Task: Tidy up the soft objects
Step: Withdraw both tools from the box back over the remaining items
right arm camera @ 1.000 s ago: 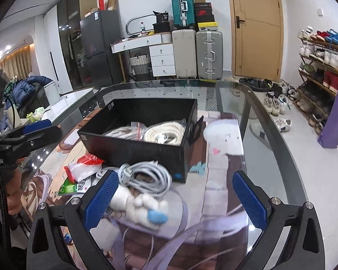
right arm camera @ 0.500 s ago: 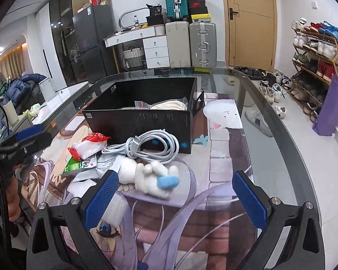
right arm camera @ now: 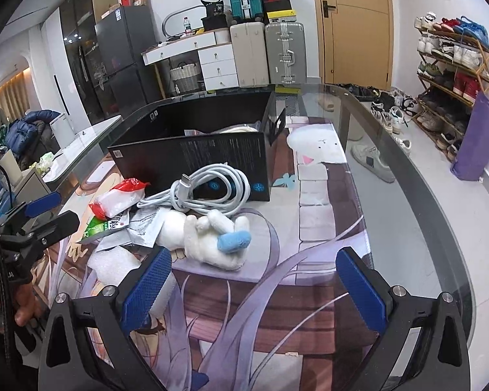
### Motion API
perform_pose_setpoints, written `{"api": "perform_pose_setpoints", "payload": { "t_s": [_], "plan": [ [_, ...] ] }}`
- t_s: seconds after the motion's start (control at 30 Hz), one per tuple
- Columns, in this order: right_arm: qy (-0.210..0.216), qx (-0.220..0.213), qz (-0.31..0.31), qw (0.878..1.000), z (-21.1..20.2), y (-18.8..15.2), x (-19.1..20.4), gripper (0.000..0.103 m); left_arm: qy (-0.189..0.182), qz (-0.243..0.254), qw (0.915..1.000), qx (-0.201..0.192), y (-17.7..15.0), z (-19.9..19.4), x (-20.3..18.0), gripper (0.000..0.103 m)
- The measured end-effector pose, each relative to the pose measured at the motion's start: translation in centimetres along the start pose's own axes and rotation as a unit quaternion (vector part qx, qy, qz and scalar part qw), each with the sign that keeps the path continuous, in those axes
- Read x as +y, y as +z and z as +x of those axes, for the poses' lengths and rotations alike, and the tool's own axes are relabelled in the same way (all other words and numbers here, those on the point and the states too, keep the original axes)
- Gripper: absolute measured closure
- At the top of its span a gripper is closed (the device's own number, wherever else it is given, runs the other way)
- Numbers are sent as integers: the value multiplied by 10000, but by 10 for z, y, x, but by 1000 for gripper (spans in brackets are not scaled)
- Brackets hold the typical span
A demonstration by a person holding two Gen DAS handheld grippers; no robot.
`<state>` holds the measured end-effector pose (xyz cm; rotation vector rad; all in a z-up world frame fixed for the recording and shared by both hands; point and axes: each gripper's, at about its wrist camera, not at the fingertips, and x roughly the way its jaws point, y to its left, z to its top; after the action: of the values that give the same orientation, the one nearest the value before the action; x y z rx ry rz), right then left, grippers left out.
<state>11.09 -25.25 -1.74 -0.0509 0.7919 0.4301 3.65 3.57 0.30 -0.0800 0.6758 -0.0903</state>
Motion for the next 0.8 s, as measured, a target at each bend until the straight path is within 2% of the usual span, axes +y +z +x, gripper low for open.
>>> {"api": "perform_pose_setpoints", "payload": {
  "t_s": [0.37, 0.8],
  "plan": [
    [121, 199, 5, 9997, 24, 7, -1, 1, -152, -130, 9997, 144, -7, 9, 2, 0],
    [160, 383, -90, 9991, 43, 19, -16, 1, -44, -103, 9999, 121, -8, 9, -2, 0]
  ]
}}
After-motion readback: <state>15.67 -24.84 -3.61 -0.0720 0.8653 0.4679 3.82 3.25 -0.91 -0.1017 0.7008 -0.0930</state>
